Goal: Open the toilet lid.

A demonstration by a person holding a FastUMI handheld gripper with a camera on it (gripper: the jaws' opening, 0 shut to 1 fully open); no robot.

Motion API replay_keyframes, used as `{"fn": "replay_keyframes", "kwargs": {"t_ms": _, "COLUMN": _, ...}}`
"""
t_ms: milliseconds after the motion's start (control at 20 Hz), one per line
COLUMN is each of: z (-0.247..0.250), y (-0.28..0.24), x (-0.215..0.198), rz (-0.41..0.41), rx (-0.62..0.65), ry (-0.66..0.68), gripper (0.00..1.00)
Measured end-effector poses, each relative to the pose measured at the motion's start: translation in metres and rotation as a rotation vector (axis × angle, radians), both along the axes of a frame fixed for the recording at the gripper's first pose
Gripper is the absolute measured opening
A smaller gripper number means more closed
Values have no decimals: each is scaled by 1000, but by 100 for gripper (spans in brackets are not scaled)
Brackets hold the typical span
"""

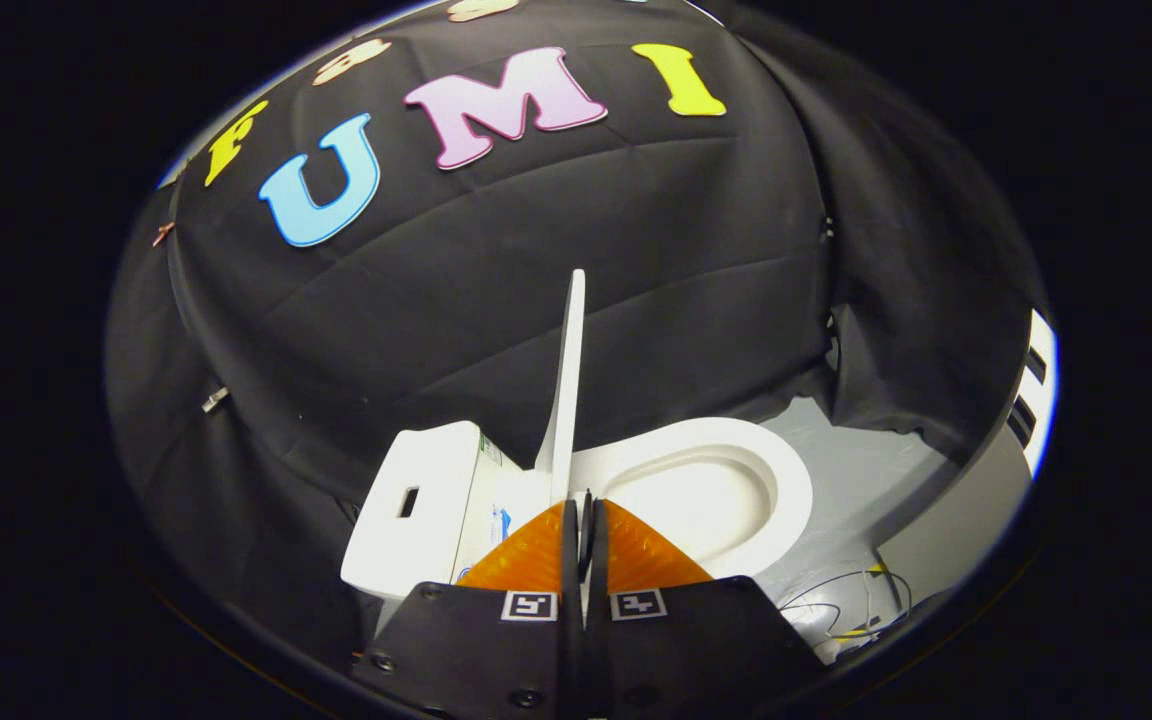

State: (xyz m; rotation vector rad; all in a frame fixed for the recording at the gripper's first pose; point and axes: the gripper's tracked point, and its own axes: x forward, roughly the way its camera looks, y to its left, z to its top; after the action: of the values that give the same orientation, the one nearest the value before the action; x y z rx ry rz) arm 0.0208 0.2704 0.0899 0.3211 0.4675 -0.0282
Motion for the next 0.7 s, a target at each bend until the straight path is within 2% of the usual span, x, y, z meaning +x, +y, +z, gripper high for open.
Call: {"fn": "replay_keyframes", "kwargs": {"t_ms": 700, "z": 28, "y": 96, "x": -12, "rz": -18, "rx": -255, "ry": -47, "gripper": 5}}
